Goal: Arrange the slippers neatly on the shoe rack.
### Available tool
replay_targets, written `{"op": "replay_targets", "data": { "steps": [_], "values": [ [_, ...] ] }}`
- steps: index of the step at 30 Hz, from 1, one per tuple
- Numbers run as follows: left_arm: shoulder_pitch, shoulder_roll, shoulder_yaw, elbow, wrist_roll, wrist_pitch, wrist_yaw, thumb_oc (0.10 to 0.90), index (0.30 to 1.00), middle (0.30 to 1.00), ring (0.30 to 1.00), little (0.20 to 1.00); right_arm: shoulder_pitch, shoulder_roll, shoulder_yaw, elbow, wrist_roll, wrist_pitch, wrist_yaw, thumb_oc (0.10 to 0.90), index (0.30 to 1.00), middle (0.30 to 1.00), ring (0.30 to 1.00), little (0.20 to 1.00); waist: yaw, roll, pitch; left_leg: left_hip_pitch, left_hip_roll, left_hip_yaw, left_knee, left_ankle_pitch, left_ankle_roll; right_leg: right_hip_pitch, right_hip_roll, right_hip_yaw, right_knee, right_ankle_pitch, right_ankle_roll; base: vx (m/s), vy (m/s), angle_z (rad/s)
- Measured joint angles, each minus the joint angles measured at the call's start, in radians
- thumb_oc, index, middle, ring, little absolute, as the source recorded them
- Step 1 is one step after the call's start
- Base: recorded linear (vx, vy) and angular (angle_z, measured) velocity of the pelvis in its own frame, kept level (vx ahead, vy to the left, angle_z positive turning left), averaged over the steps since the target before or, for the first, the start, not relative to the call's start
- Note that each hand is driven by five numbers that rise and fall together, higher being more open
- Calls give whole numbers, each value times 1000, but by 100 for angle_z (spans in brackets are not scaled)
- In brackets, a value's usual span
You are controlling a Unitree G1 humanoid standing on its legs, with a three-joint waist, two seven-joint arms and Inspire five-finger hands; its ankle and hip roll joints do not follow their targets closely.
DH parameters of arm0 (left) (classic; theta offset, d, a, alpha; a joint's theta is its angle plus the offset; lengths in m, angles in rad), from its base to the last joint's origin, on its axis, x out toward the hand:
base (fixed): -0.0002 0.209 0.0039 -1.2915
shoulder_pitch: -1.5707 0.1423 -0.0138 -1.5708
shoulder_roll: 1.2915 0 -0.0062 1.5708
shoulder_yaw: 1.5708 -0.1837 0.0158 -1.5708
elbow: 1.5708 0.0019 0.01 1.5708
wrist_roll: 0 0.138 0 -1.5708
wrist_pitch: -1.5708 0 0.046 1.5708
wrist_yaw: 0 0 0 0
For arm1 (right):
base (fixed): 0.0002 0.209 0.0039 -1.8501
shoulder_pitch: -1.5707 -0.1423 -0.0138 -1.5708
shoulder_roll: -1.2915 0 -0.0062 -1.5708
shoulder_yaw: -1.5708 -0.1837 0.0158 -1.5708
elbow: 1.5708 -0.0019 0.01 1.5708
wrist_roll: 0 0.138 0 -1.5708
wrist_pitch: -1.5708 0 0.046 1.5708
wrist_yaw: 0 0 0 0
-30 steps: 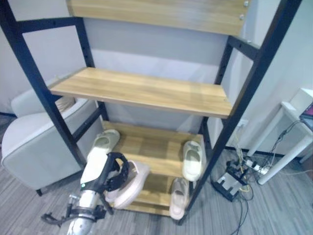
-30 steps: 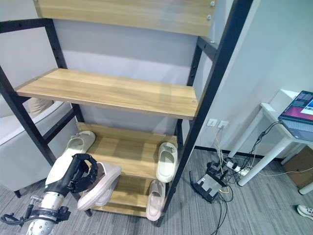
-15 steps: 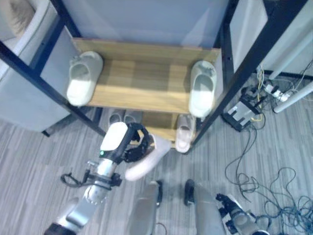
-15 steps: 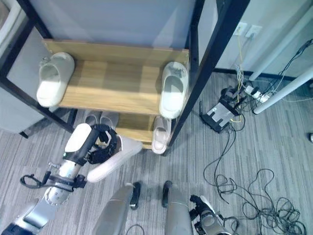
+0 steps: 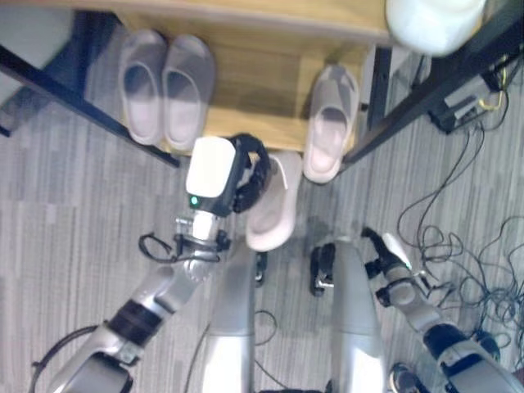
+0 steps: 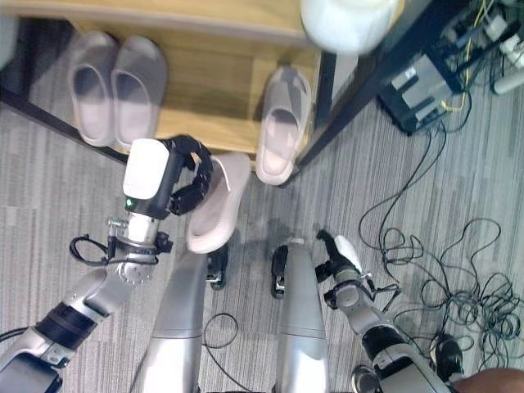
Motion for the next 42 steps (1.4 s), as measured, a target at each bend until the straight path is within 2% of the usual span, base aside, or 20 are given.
{"op": "replay_targets", "data": {
  "steps": [5,7,11,14,16,18,19,20,24,29,35,39,42],
  "values": [
    [-26,13,34,-64,12,16,116,400,300,300,300,300,-6,1,13,-1,0,-19,-23,800,900,900,900,900,0,6,-2,-53,1,-6,69,-11,-8,-53,-2,-6,77,-27,-8,26,-20,3],
    [-65,42,65,-126,20,29,177,400,300,300,300,300,-11,-4,9,5,1,-23,-39,800,900,900,900,900,6,6,-2,-110,1,-12,159,-46,-6,-108,-4,-8,172,-66,-24,37,-35,5],
    [-137,43,116,-177,23,57,261,400,300,300,300,300,-34,-9,12,6,5,-21,-51,800,900,900,900,900,17,8,-1,-204,2,-19,283,-68,-19,-200,-3,-5,304,-97,-33,32,-35,3],
    [-186,46,114,-202,45,57,293,400,300,300,300,300,-53,-22,14,4,13,-25,-51,800,900,900,900,900,20,9,-1,-315,4,-32,440,-96,-28,-302,-2,-9,460,-130,-39,64,-24,-1],
    [-241,48,73,-137,46,64,308,400,300,300,300,300,-55,-37,14,3,41,-36,-51,800,900,900,900,900,19,19,8,-367,17,-33,551,-121,-19,-350,8,-3,567,-156,-42,42,-20,-13],
    [-298,71,-3,-14,52,92,297,400,300,300,300,300,-75,-41,11,-13,49,-44,-52,800,900,900,900,900,-7,25,10,-397,23,-27,603,-128,-23,-384,16,10,620,-166,-30,19,-35,-12],
    [-362,98,-85,80,53,108,264,400,300,300,300,300,-65,-48,12,-25,49,-48,-52,800,900,900,900,900,-7,25,10,-398,23,-28,614,-132,-22,-384,21,12,632,-168,-28,0,0,0],
    [-374,103,-94,110,53,141,213,400,300,300,300,300,-49,-67,11,-55,62,-58,-53,800,900,900,900,900,-38,25,11,-394,24,-21,618,-141,-20,-384,22,16,640,-174,-26,12,-34,0],
    [-426,121,-100,148,53,146,186,400,300,300,300,300,2,-90,-33,-102,137,-61,-51,800,900,900,900,900,-56,23,12,-372,34,-8,633,-159,-21,-373,25,27,654,-184,-20,-5,2,-5],
    [-544,129,-132,247,52,169,167,400,300,300,300,300,46,-117,-57,-108,159,-81,-51,800,900,900,900,900,-65,22,12,-342,38,-14,640,-171,-14,-344,32,25,657,-187,-25,-11,-4,-5],
    [-589,132,-135,253,52,186,142,400,300,300,300,300,70,-117,-51,-84,159,-82,-47,800,900,900,900,900,-62,18,11,-330,53,-30,651,-180,-17,-332,44,10,655,-186,-29,-20,4,-7],
    [-615,127,-215,315,54,188,38,400,300,300,300,300,67,-116,-51,-82,167,-91,-40,800,900,900,900,900,-68,9,12,-329,55,-34,653,-186,-18,-330,53,6,650,-184,-24,-23,-5,-5],
    [-667,106,-287,431,60,204,-34,400,300,300,300,300,42,-115,-26,-75,181,-99,-16,800,900,900,900,900,-79,-3,12,-328,55,-41,664,-192,-17,-326,55,0,653,-184,-24,-17,18,-5]
  ]
}}
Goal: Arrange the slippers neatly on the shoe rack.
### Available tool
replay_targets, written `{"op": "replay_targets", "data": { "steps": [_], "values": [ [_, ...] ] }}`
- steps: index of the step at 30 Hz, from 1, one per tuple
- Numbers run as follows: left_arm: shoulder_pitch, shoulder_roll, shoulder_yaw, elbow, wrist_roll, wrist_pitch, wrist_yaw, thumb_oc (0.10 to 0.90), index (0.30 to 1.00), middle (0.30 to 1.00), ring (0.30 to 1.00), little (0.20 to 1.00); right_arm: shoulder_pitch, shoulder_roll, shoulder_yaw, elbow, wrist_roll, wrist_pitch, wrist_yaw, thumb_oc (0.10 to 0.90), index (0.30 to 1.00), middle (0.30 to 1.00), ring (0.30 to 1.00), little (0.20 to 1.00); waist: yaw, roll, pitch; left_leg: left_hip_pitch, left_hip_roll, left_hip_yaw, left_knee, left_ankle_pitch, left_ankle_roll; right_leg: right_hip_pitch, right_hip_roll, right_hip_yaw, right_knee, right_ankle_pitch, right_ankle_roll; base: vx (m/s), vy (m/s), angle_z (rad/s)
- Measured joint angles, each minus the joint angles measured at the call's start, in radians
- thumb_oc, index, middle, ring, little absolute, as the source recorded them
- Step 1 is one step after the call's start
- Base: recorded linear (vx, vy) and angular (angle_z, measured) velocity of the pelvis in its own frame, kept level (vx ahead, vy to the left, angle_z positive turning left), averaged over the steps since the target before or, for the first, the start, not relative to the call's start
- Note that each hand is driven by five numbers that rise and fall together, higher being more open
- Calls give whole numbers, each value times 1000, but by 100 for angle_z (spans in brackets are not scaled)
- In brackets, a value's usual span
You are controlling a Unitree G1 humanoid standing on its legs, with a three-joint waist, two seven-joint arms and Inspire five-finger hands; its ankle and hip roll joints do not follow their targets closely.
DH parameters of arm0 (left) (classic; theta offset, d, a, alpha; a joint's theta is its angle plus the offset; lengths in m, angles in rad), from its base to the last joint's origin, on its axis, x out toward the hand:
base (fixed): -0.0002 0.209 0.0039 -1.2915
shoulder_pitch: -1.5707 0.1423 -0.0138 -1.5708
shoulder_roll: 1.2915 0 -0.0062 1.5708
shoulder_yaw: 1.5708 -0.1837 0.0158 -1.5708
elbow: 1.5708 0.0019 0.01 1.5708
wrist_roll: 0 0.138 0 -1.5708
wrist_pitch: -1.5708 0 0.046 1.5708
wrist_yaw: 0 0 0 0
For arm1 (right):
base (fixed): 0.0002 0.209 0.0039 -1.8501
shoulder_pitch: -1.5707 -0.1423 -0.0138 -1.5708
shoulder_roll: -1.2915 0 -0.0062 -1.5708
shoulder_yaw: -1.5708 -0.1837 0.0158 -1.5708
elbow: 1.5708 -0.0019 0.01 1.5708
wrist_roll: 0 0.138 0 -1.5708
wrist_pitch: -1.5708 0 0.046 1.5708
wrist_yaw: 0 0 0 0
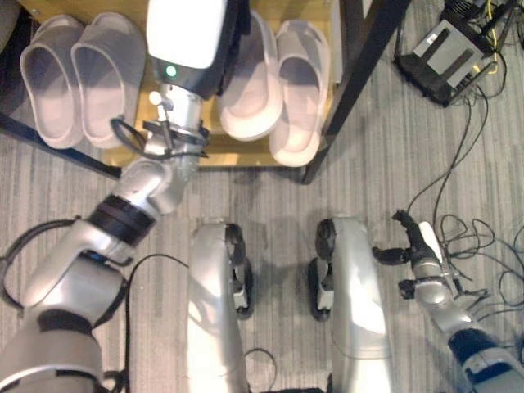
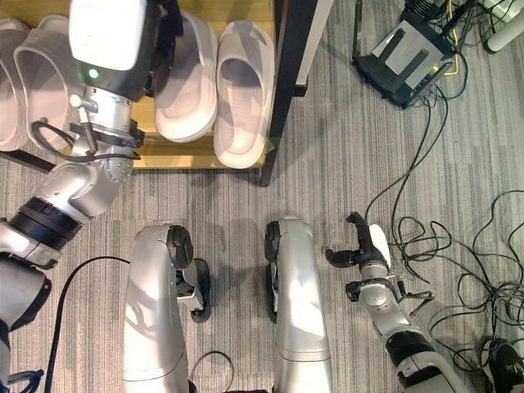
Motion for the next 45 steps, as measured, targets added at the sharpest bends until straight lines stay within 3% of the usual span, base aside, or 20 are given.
{"op": "replay_targets", "data": {
  "steps": [15,16,17,18,28,33,40,45],
  "values": [
    [-38,-31,13,60,0,47,-53,400,300,300,300,300,9,12,0,81,55,-22,19,800,900,900,900,900,-4,-15,0,1,17,-6,20,-20,11,3,18,-4,0,2,10,6,26,-4],
    [-38,-32,13,60,0,47,-59,436,354,354,354,354,9,12,0,81,55,-23,19,800,900,900,900,900,-5,-15,0,1,18,-6,21,-20,12,3,19,-4,0,2,11,0,0,0],
    [-38,-34,13,61,0,47,-61,720,780,780,780,780,9,12,0,81,55,-23,19,800,900,900,900,900,-6,-15,0,1,19,-6,21,-21,13,3,19,-4,0,2,11,0,0,0],
    [-38,-36,13,61,0,48,-64,800,900,900,900,900,11,12,0,83,55,-23,19,800,900,900,900,900,-5,-15,0,1,20,-6,21,-22,14,4,19,-4,0,2,11,0,0,0],
    [-35,-68,61,17,-14,52,-145,800,900,900,900,900,31,21,1,124,55,-18,44,800,900,900,900,900,3,-15,0,1,16,-5,21,-22,14,7,15,-4,3,-1,14,-1,1,1],
    [-32,-69,65,-8,-15,52,-149,800,900,900,900,900,35,27,4,129,55,-15,52,800,900,900,900,900,4,-15,0,2,14,-3,21,-22,15,11,12,-2,3,-4,18,-1,2,1],
    [54,-71,173,-145,-20,40,-159,800,900,900,900,900,43,46,5,129,55,1,54,800,900,900,900,900,10,-15,0,3,13,-2,21,-22,15,11,11,-1,4,-5,18,0,0,0],
    [55,-71,173,-147,-21,39,-159,800,900,900,900,900,50,50,5,130,55,2,54,800,900,900,900,900,17,-14,-1,4,13,-1,21,-22,15,11,10,0,6,-7,15,0,0,0]
  ]
}}
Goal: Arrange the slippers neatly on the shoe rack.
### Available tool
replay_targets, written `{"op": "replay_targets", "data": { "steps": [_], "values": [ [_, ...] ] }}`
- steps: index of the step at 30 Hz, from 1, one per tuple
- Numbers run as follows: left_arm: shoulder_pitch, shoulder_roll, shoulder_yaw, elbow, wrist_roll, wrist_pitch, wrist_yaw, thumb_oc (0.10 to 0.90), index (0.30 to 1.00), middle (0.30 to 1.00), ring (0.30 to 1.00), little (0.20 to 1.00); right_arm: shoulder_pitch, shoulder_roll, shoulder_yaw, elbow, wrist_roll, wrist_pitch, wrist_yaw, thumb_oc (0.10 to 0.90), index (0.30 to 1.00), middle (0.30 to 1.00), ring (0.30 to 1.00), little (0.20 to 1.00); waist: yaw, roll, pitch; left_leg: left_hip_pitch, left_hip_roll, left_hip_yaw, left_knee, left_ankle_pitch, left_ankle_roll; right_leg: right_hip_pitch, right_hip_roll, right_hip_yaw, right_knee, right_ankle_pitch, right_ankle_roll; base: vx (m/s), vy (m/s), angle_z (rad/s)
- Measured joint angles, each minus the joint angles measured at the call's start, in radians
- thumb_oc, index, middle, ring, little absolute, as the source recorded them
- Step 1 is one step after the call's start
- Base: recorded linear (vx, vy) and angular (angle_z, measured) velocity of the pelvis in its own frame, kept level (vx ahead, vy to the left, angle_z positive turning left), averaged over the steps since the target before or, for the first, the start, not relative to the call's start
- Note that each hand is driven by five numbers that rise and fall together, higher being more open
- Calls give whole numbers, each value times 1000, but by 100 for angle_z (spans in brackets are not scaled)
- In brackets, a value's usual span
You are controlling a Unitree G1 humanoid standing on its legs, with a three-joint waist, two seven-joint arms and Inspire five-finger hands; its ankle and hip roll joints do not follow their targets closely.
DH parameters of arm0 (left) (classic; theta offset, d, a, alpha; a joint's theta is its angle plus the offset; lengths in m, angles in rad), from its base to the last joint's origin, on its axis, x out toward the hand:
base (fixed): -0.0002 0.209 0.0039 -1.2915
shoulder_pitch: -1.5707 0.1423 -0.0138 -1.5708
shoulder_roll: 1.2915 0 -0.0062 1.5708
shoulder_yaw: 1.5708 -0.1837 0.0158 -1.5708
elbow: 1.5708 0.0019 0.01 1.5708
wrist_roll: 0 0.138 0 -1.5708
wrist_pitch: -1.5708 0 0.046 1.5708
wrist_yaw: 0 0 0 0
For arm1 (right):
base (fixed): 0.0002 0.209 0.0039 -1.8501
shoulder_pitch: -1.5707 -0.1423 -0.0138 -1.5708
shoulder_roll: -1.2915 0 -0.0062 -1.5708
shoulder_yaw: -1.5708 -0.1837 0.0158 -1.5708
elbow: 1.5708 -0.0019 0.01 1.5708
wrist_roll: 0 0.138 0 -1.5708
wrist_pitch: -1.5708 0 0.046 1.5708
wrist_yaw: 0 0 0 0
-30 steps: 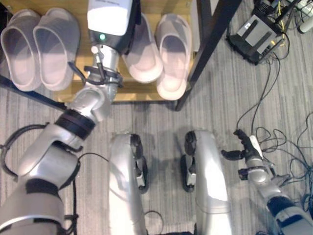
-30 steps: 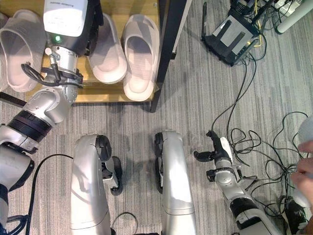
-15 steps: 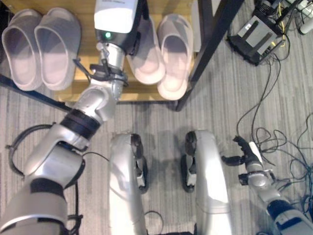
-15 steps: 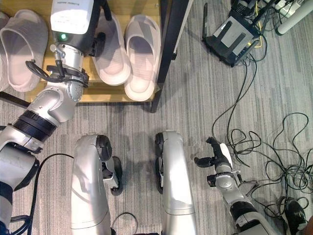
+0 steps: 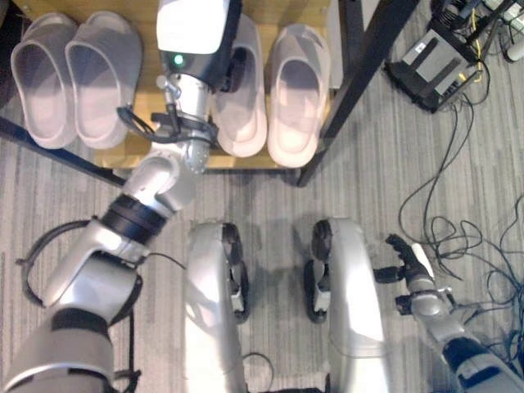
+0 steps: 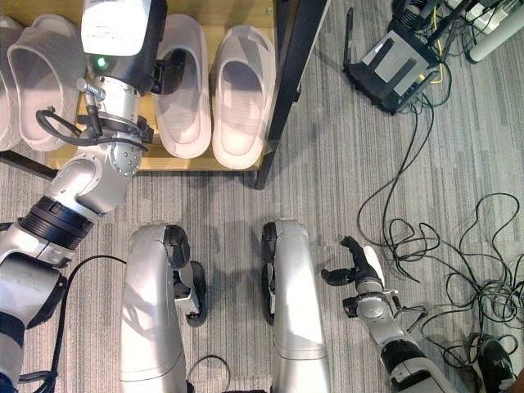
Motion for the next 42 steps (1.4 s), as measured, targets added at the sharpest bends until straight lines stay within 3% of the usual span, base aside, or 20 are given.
{"op": "replay_targets", "data": {
  "steps": [6,22,33,42],
  "values": [
    [9,0,1,-15,-24,-16,4,800,900,900,900,900,-1,0,0,0,0,0,0,800,900,900,900,900,5,0,0,0,-1,0,0,0,0,0,-1,0,0,-1,0,0,0,0],
    [211,-40,155,-228,-192,-93,43,800,900,900,900,900,9,43,1,63,-3,22,0,800,900,900,900,900,9,1,0,10,-8,6,0,-1,-2,10,-10,5,11,-13,-6,-1,-2,1],
    [489,-35,352,-259,-197,-80,53,800,900,900,900,900,37,63,-9,63,-4,41,2,800,900,900,900,900,37,2,-1,12,-17,5,0,-6,-11,13,-16,5,17,-24,-10,-1,-3,1],
    [535,-54,354,-293,-197,-78,59,800,900,900,900,900,37,79,-27,59,-4,41,2,800,900,900,900,900,44,3,-1,14,-18,6,2,-6,-11,16,-18,5,18,-27,-12,0,0,0]
  ]
}}
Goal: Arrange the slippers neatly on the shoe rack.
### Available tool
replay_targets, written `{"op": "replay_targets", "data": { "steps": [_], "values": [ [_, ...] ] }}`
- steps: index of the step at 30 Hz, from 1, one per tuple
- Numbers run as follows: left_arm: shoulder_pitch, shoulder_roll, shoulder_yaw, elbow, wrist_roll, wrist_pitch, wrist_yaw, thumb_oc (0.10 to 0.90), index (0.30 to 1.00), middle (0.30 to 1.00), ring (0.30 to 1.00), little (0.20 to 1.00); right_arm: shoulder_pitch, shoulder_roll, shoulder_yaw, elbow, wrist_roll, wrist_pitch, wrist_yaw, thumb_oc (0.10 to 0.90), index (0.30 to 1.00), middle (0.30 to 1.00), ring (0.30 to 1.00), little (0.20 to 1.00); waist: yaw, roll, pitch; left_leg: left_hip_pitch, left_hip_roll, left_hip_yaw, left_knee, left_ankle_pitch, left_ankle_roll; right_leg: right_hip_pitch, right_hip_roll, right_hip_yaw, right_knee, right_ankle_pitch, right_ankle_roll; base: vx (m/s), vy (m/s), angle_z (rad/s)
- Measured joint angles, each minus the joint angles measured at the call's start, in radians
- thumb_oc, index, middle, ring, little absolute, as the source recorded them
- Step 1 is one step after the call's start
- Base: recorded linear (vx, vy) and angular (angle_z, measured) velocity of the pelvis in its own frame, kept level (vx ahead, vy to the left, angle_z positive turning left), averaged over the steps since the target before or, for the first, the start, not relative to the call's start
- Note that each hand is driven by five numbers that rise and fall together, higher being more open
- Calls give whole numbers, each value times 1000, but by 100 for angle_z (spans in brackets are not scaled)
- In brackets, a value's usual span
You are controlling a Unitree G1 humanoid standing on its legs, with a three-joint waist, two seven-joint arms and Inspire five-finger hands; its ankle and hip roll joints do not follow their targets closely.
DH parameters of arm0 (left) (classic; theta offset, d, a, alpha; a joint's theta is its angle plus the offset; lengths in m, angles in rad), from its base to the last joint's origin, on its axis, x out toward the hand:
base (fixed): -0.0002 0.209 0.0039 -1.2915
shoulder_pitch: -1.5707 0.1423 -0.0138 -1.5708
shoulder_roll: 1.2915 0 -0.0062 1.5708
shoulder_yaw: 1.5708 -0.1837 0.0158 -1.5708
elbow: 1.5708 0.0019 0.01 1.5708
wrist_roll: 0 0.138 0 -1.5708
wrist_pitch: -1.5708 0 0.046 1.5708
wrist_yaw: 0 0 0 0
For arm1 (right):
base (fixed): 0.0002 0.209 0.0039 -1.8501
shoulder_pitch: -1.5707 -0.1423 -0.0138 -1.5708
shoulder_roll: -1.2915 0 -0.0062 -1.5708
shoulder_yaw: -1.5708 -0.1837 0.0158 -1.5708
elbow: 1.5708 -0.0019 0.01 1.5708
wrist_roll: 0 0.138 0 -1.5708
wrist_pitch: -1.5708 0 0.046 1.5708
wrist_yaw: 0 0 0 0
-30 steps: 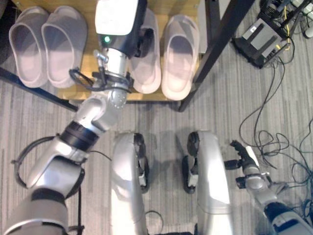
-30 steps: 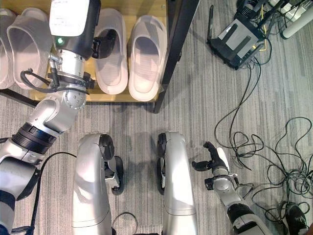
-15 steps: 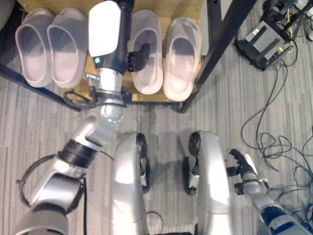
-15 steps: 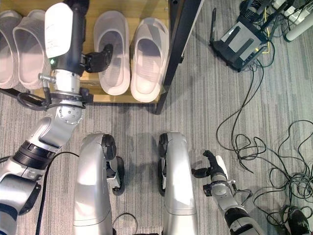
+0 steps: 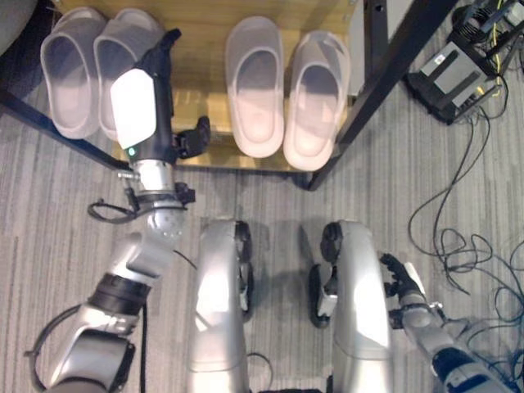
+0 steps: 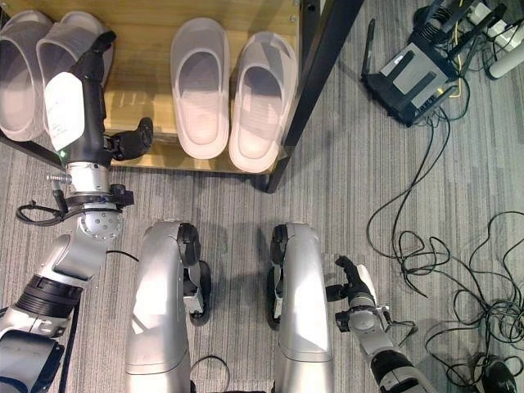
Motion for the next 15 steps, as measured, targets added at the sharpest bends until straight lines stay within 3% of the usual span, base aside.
{"op": "replay_targets", "data": {
  "steps": [7,15],
  "values": [
    [-61,-23,-87,43,-38,-5,-20,800,900,900,900,900,-8,0,-2,1,-22,1,-1,800,900,900,900,900,-16,1,0,1,2,0,2,-3,1,-1,3,1,0,-1,0,0,0,0],
    [-61,-22,-94,54,-79,-6,-52,800,900,900,900,900,-8,0,-1,4,-31,1,0,800,900,900,900,900,-14,1,0,4,2,1,2,-5,-2,0,4,2,1,-1,0,0,0,0]
  ]
}}
